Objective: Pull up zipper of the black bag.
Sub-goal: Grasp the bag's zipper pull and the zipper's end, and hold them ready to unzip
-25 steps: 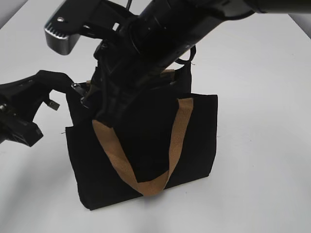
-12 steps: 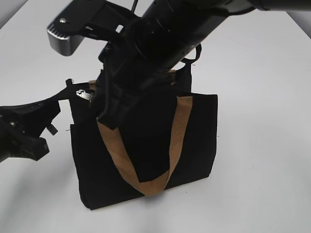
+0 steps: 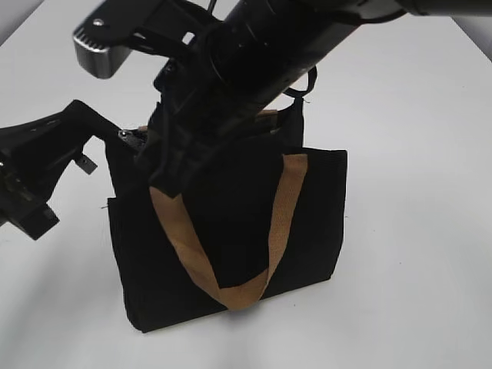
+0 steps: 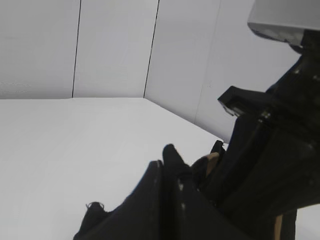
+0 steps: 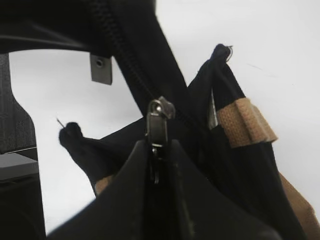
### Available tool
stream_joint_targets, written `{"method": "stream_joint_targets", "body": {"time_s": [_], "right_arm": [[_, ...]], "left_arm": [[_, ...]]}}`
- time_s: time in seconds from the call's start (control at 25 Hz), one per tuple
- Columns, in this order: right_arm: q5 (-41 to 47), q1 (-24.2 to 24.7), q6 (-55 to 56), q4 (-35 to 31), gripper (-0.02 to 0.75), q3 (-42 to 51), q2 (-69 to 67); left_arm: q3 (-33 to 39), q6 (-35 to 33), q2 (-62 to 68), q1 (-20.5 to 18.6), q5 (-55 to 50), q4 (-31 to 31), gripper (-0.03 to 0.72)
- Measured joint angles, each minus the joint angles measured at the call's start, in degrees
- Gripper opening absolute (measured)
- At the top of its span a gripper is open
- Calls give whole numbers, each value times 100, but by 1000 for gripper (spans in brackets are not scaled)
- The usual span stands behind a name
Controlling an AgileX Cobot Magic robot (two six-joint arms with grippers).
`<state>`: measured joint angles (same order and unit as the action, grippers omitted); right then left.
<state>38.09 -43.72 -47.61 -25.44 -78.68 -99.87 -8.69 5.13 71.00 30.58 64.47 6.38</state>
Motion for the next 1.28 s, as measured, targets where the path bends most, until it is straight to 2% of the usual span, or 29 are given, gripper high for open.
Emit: {"method": "stream_joint_targets", "body": {"time_s": [0.4, 0.72, 0.92, 1.0, 1.12, 1.28], "right_arm": [[6, -6, -233, -340, 78, 0, 0], [37, -6, -309, -364, 129, 0, 0], [150, -6, -326, -364, 131, 0, 0], [165, -6, -326, -364, 114, 0, 0], [173, -6, -332, -364, 19, 0, 0], [179, -6, -332, -347, 1, 0, 0]], "left_arm": [[3, 103, 0, 0, 124, 18, 1], [3, 106, 0, 0, 184, 13, 1], [3, 111, 0, 0, 195, 13, 1], [3, 111, 0, 0, 195, 13, 1], [3, 111, 0, 0, 155, 13, 1], [3, 111, 0, 0, 6, -29, 1]]}}
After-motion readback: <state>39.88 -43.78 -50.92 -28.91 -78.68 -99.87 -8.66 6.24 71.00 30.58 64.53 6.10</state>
